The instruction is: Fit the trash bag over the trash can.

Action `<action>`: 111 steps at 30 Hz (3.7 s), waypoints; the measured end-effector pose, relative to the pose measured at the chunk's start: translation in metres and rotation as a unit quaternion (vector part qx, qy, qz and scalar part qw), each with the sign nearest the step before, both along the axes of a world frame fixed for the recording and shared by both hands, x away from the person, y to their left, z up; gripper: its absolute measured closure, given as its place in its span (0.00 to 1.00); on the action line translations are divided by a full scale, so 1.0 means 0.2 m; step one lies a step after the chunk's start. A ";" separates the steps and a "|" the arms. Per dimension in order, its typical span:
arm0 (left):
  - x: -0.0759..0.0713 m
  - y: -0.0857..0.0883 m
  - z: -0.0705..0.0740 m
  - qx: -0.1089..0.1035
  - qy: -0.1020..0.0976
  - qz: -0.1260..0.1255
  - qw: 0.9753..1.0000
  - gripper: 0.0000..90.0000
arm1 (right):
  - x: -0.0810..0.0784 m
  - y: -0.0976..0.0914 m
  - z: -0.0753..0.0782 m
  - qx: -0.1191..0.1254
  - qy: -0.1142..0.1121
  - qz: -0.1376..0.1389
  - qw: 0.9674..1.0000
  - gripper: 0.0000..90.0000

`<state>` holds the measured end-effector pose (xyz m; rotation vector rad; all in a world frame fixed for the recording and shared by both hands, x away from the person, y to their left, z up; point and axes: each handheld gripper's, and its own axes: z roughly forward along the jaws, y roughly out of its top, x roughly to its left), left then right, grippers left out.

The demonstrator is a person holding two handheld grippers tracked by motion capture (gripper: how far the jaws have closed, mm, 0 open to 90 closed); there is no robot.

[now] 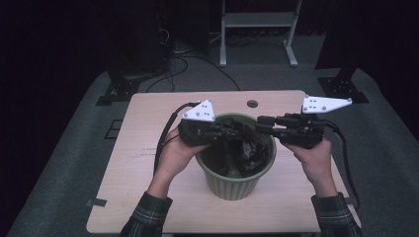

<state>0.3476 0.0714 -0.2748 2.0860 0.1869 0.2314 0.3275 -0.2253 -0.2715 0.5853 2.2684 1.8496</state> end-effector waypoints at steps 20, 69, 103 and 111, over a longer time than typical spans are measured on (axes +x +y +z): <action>0.01 0.00 0.02 -0.018 0.017 -0.006 1.000 0.99 | -0.03 0.07 -0.03 -0.026 -0.018 -0.009 0.999 0.66; -0.02 -0.04 0.02 -0.097 0.058 0.006 0.994 0.68 | -0.07 0.13 -0.05 -0.037 -0.034 -0.025 0.998 1.00; -0.03 -0.10 0.01 -0.095 0.068 -0.004 0.993 0.68 | -0.07 0.07 -0.07 -0.008 -0.027 -0.024 0.999 1.00; -0.02 -0.13 0.00 -0.061 0.061 0.005 0.996 1.00 | -0.08 0.04 -0.06 -0.003 -0.034 -0.028 0.999 1.00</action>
